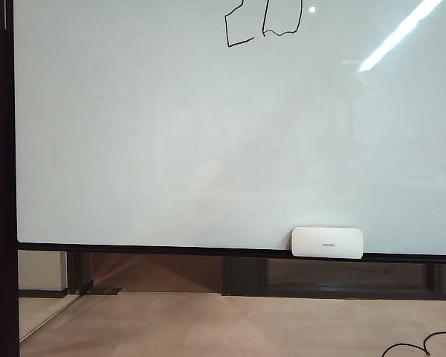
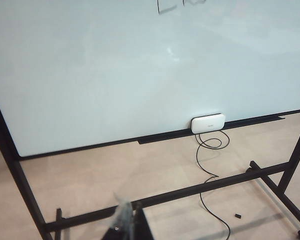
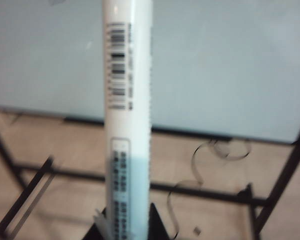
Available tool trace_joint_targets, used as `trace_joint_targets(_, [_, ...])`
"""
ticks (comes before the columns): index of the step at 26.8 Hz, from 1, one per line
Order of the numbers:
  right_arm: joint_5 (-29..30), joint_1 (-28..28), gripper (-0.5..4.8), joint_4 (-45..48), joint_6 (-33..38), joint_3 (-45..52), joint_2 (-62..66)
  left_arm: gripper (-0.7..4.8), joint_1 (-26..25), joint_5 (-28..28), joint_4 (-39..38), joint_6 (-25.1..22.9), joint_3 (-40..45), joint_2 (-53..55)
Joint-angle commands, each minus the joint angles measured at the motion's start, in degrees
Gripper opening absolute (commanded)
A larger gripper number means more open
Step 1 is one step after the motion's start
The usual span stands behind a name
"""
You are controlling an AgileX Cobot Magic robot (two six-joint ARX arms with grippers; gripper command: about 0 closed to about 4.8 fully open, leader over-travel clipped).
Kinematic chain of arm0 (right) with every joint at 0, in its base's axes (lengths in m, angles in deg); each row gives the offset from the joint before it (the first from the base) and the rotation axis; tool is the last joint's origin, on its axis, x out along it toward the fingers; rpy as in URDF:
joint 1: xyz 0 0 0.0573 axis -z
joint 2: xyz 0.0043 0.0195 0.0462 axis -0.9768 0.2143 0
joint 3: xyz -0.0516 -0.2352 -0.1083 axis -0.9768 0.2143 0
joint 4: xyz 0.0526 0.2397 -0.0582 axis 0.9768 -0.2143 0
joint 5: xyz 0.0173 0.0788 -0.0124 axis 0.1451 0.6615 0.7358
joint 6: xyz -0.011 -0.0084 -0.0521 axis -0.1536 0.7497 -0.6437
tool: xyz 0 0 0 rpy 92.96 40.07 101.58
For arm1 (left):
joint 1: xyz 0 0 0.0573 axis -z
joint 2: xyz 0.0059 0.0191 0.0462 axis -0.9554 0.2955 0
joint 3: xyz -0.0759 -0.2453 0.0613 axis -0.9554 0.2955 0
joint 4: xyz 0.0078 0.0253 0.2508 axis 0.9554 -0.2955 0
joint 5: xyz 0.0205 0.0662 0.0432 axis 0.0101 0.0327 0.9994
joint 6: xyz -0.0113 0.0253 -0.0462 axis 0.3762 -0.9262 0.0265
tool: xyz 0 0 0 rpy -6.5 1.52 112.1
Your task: Reach to the right to find the marker pen, pick it up, and write the number 20 on the whiteboard.
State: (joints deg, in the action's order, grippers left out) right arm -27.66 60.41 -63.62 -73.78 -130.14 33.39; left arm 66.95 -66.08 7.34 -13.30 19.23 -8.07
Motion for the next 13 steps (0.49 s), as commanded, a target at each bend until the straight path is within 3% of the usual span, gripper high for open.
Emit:
trace_joint_targets(1, [4.6,0.1,-0.01,3.1,1.6,8.0,-3.7,-0.05,-1.4,-0.9,5.9,3.0,7.1,-1.7])
trace_joint_targets(6, [9.2,0.0,-0.01,8.4,6.3,20.7,-8.9,-0.05,-3.9,0.2,11.8,4.6,17.5,-4.7])
trace_joint_targets(13, [11.0,0.1,-0.01,2.9,1.9,24.6,-8.9,-0.05,-3.8,-0.8,26.6,6.7,29.3,-4.7])
